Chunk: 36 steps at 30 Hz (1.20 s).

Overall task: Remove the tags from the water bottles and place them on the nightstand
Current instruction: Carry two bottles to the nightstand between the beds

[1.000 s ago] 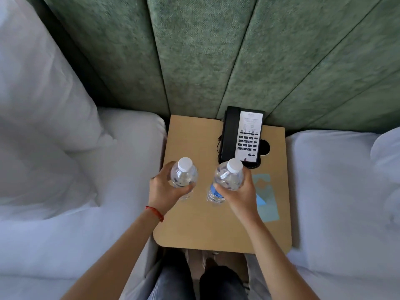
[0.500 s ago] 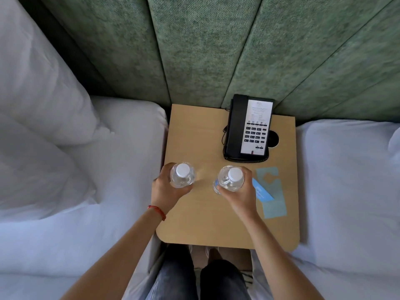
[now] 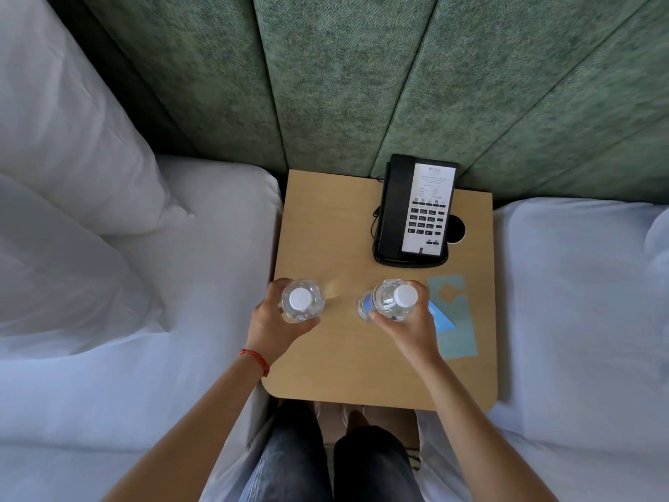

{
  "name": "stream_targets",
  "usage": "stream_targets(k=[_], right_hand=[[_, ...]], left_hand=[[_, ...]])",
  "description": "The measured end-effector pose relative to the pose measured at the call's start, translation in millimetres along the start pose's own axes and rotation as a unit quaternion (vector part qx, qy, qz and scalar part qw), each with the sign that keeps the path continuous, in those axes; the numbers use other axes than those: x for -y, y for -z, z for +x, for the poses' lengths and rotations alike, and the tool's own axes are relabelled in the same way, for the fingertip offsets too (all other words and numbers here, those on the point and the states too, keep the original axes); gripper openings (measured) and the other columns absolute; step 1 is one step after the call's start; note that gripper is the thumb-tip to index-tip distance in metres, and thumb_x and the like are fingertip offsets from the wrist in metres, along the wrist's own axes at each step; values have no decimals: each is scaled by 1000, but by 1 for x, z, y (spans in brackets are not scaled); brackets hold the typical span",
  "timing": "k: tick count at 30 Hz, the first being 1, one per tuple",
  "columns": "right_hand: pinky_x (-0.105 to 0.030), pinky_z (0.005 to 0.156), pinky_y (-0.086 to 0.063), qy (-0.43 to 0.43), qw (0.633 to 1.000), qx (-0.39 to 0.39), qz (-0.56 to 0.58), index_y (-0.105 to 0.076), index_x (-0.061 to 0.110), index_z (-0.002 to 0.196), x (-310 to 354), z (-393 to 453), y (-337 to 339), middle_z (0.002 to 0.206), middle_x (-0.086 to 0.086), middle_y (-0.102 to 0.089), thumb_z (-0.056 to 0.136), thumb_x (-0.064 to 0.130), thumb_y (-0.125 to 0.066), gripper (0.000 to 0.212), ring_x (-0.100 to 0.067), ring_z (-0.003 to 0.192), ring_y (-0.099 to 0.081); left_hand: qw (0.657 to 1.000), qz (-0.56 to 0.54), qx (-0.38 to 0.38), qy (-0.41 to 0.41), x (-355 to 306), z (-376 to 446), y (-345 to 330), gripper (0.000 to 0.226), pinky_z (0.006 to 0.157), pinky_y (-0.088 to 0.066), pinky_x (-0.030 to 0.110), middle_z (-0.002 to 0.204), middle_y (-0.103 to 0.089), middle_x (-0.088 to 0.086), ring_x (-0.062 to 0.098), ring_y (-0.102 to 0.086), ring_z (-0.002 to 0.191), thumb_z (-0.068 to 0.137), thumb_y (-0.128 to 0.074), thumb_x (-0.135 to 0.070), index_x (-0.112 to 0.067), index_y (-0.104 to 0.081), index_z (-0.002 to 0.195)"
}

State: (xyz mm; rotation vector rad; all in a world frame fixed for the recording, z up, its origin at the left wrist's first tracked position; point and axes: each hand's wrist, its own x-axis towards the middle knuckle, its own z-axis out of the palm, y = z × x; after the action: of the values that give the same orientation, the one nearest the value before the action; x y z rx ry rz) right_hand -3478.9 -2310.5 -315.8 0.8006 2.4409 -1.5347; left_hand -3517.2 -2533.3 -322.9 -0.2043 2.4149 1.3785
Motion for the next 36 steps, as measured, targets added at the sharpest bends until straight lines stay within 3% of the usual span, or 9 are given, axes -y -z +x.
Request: stream_targets(k=[4,7,12,18,22,27,33,36], right_hand=[[3,71,-35,14,1000,10,-12,-38,31,110,-6,-8,-3,98,24,-51,62,19,-83,67,18,92,-50],[4,71,-32,20,999,25,-32,-37,26,115,-10,-12,-6,99,27,-49,62,21,-84,71,12,90,-51],[-18,74,-36,13,999,20,-42,-37,22,120,-8,-15,-7,104,15,-52,64,26,-82,72,-7,94,-52],[-14,77,-38,2,1000,14,-18,-41,20,124,4,-23,-2,103,19,-52,72,30,-77,64,-9,100,-53],[-22,94,-33,1,1000,5,0,-35,27,131,12,-36,8,127,15,-45,73,37,-74,71,-4,117,-43],[-28,101,-35,49,998,16,-25,-40,24,131,28,-42,24,128,15,-45,79,37,-68,61,-10,122,-44],[-20,96,-30,138,983,74,-99,-50,17,126,45,-34,41,131,1,-53,84,31,-64,47,-13,121,-47],[-19,97,-32,200,961,111,-153,-54,10,123,52,-31,52,132,-4,-53,85,25,-64,43,-19,124,-48]], left_hand=[[1000,-10,-5,-6,3,-4,-1,68,67,-40,1,96,-59,-10,13,-58,85,56,-86,-18,-26,-46,111],[1000,-15,0,-4,3,-5,-2,69,72,-39,6,100,-59,-10,13,-57,89,58,-85,-20,-26,-45,113],[1000,-6,19,8,4,-8,-1,69,80,-46,27,105,-58,-7,17,-56,95,64,-81,-26,-28,-42,121],[999,6,26,41,1,-19,3,64,87,-39,28,125,-55,4,21,-52,112,77,-69,-34,-25,-36,131],[998,28,6,49,-6,-33,13,60,90,-40,29,130,-54,7,24,-51,117,81,-64,-39,-19,-38,131],[999,38,-24,30,-27,-54,20,55,92,-39,30,131,-54,7,24,-50,118,83,-61,-39,-17,-42,130],[992,93,-85,26,-53,-83,10,51,86,-45,36,128,-54,6,27,-54,110,87,-54,-42,-18,-42,130],[984,123,-120,54,-59,-103,-3,53,92,-43,37,134,-48,6,26,-49,117,88,-51,-42,-17,-39,134]])
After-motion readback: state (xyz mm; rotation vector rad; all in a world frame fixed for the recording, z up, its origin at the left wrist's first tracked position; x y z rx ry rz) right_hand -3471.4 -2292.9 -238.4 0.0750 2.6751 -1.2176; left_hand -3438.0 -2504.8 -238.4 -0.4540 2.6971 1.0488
